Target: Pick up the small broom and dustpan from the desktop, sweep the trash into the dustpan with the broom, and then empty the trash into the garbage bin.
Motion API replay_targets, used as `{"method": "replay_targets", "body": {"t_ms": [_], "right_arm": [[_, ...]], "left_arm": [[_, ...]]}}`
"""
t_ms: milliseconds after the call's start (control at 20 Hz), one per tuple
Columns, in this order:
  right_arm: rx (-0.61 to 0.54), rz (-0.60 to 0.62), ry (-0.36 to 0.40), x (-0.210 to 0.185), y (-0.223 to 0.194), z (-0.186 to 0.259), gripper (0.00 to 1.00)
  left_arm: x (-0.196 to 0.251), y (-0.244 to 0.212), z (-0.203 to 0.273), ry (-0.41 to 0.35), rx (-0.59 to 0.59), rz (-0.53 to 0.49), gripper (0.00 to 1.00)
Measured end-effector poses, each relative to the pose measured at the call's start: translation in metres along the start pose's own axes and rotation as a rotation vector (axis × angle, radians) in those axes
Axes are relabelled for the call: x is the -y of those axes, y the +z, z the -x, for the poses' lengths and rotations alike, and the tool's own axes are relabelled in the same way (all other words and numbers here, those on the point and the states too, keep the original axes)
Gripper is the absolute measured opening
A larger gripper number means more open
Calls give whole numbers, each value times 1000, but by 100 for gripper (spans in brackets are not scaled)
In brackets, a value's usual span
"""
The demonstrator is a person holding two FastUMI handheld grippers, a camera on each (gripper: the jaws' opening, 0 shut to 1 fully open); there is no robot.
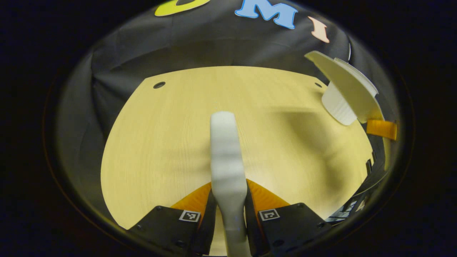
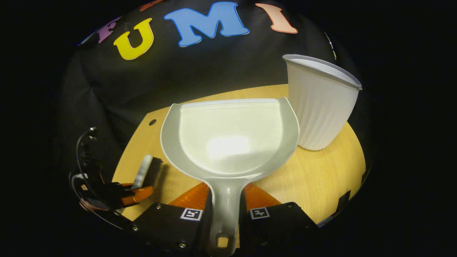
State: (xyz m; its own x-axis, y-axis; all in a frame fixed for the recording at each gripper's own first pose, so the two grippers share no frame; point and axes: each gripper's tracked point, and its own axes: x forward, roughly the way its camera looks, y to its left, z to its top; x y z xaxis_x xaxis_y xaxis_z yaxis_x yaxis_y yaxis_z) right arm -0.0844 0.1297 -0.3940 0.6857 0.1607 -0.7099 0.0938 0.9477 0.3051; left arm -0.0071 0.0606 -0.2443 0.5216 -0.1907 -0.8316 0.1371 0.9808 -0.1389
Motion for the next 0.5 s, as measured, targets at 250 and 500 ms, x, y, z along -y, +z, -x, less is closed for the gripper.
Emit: {"method": "replay_targets", "body": {"t_ms": [250, 500], "right_arm": [[-97, 46, -64, 2, -43, -28, 34], [-158, 27, -80, 5, -56, -27, 34]], "left_arm": [[0, 3, 7, 9, -39, 9, 45], [-11, 0, -14, 28, -70, 36, 47]]}}
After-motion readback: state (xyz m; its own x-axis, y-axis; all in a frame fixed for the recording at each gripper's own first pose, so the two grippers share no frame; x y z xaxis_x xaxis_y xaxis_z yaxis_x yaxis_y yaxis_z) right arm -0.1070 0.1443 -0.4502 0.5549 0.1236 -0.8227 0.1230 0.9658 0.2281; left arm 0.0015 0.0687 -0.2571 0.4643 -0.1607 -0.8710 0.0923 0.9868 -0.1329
